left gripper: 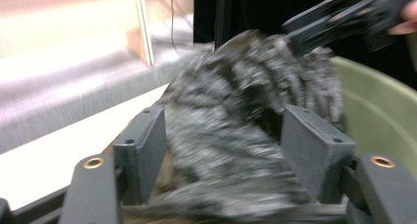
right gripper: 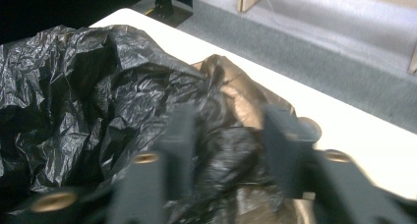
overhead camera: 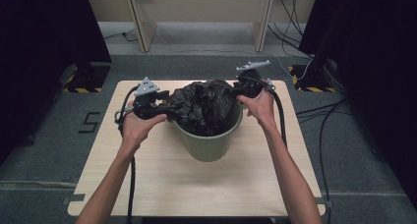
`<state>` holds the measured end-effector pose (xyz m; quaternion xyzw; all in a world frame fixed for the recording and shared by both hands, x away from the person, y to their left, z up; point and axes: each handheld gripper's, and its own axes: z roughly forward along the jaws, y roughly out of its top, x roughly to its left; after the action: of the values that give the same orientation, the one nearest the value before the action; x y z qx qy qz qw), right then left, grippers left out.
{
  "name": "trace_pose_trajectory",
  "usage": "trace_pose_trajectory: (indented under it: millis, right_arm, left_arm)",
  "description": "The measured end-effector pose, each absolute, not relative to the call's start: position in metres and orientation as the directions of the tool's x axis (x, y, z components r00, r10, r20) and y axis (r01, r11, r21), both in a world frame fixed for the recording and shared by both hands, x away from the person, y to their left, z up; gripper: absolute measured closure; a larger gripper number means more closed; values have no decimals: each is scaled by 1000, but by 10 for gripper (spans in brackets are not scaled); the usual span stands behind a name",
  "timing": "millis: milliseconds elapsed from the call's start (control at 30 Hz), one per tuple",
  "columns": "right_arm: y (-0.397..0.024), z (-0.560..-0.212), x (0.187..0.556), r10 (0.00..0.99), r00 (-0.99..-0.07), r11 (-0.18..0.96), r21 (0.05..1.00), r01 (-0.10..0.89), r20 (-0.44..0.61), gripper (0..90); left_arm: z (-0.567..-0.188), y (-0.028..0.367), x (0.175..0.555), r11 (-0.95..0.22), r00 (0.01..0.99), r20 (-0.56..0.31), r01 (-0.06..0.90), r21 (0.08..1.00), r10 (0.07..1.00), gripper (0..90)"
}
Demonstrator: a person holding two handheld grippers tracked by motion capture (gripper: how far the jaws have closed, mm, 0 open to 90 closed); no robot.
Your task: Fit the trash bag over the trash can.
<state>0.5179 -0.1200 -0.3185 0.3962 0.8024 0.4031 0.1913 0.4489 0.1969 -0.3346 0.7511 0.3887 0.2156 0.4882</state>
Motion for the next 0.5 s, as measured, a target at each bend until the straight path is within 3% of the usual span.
trace_pose_trajectory:
  millis: [100, 200, 267, 333, 500]
  right_arm:
    - [-120, -315, 516, 759, -650, 345, 827, 444, 32, 820]
    - [-117, -310, 505, 702, -711, 357, 847, 394, 35, 884]
    - [-111, -307, 493, 668, -744, 393, 849, 353, 0, 897]
    - [-107, -304, 476, 627, -778, 431, 850, 303, -40, 900]
    - [-105, -307, 430, 547, -828, 509, 835, 211, -124, 900]
  left_arm:
    - [-343, 195, 456, -250, 624, -58, 394, 885, 779, 370]
    - [-344, 191, 457, -285, 636, -10, 360, 888, 772, 568]
    - [-342, 189, 456, -285, 618, 17, 338, 897, 786, 705]
    - [-339, 188, 452, -310, 611, 54, 321, 895, 790, 787]
    - [-333, 179, 437, -342, 651, 89, 274, 899, 754, 867]
